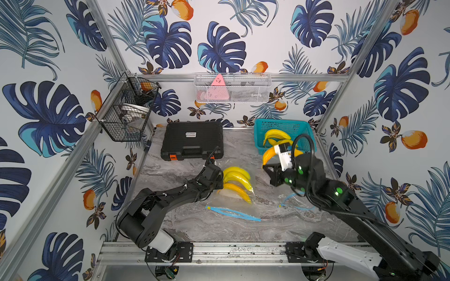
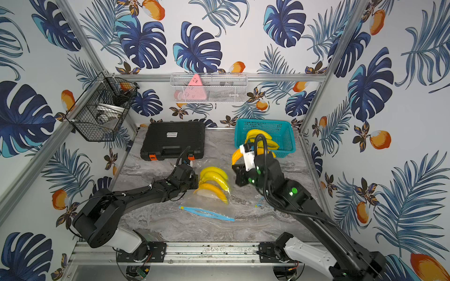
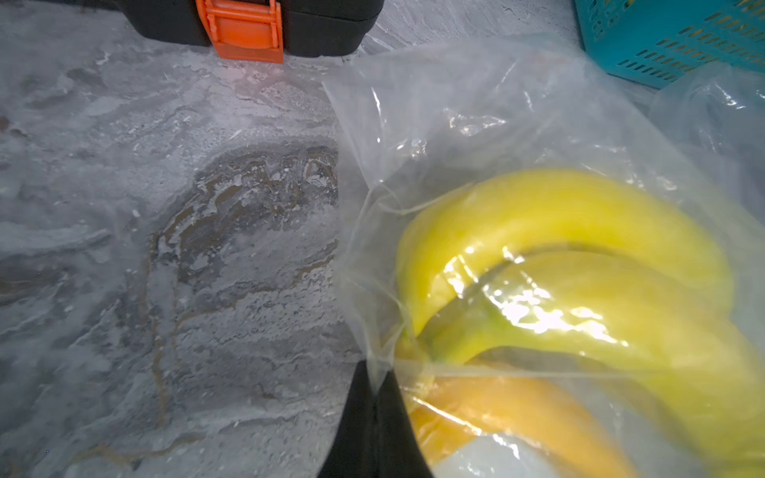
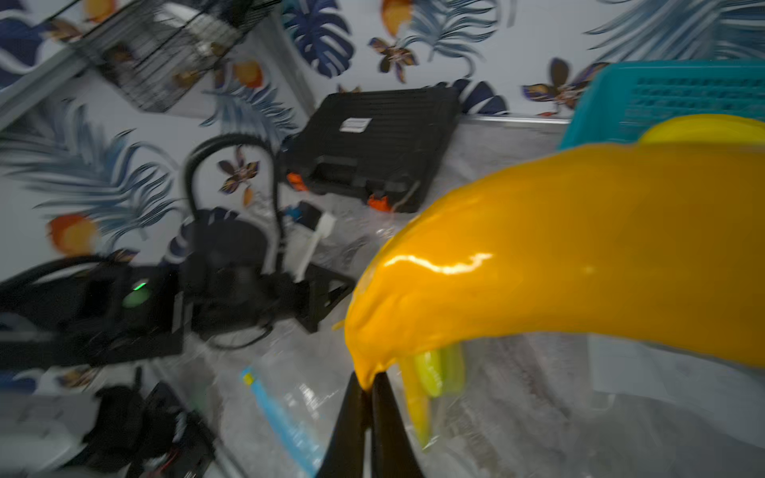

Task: Open the zip-top bag and take out the banana
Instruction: Place the banana in the basket.

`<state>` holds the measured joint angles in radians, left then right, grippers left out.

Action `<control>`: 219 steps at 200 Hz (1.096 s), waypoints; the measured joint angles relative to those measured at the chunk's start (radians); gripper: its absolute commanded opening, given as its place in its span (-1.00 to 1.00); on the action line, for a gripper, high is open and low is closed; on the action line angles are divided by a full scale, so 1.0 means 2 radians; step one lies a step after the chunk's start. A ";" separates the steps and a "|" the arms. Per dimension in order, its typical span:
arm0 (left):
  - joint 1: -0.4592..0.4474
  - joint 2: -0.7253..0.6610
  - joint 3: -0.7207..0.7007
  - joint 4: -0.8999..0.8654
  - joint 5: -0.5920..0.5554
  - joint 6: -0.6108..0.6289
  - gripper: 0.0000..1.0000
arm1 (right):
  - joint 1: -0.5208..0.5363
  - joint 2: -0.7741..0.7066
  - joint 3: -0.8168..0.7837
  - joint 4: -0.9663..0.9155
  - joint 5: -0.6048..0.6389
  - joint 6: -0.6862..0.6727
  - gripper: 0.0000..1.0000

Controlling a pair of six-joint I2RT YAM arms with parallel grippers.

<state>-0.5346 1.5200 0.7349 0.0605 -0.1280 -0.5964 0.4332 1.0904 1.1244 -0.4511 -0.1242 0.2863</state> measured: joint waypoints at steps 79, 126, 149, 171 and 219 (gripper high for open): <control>0.000 0.001 0.007 0.009 0.009 -0.006 -1.00 | -0.200 0.330 0.125 0.115 -0.169 -0.051 -1.00; 0.000 0.016 0.005 0.019 0.011 -0.008 -1.00 | -0.209 0.450 0.202 0.139 -0.178 -0.075 -1.00; 0.000 0.018 0.000 0.022 0.013 -0.016 -1.00 | -0.208 0.489 0.227 0.138 -0.183 -0.089 -0.18; 0.000 0.013 -0.004 0.022 0.013 -0.017 -1.00 | -0.208 0.483 0.213 0.136 -0.185 -0.096 0.17; 0.000 -0.020 -0.015 0.018 0.014 -0.019 -1.00 | -0.197 0.253 0.038 0.183 -0.183 -0.067 0.30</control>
<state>-0.5354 1.4807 0.7040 0.0963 -0.0998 -0.6346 0.0391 1.5959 1.1995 -0.0860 -0.4904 0.1516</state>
